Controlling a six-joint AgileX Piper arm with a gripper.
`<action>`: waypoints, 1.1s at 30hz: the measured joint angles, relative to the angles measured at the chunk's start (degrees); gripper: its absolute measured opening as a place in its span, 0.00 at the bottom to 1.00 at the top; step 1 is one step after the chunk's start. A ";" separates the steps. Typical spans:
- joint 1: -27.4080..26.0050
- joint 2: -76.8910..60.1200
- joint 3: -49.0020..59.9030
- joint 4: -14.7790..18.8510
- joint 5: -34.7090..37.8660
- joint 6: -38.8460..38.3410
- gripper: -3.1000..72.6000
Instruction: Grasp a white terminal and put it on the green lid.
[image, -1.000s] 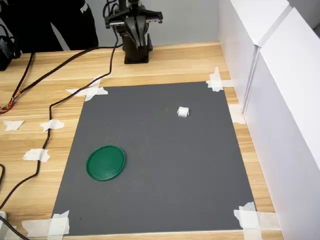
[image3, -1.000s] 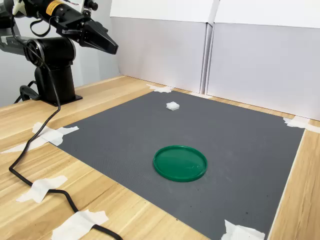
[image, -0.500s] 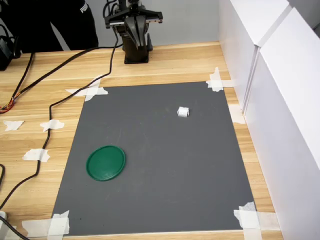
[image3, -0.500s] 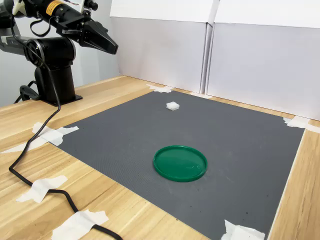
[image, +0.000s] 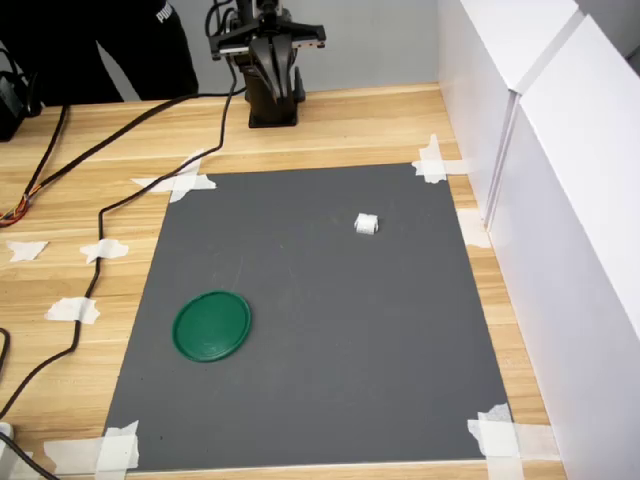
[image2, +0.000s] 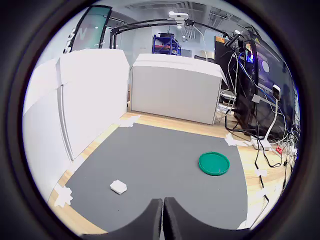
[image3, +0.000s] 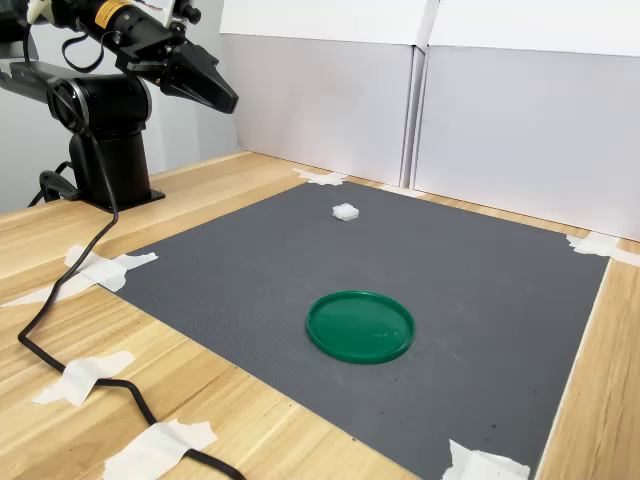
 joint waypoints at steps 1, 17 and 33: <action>0.00 1.31 -0.74 0.00 -0.05 0.00 0.02; 0.00 23.52 -20.08 -0.07 11.22 -0.68 0.02; 0.00 38.79 -36.64 -0.67 26.81 -6.03 0.02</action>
